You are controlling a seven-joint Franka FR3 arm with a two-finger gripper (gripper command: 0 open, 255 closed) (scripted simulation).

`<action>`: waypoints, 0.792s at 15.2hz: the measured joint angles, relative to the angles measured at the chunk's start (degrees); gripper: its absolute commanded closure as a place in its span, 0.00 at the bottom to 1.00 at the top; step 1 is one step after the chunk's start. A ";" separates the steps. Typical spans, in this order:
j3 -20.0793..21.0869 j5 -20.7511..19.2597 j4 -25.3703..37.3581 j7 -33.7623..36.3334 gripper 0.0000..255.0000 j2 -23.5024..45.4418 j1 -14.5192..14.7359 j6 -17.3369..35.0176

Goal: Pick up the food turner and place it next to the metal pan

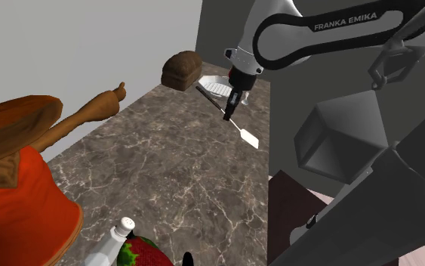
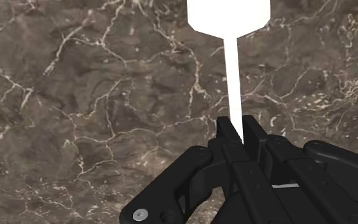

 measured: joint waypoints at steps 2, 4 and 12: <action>-2.05 -0.64 1.82 -2.86 1.00 1.82 -1.24 -0.08; -3.55 -1.07 3.25 -5.03 1.00 2.94 -2.16 -0.45; -10.79 -1.63 11.97 -16.19 1.00 11.50 -6.45 -0.95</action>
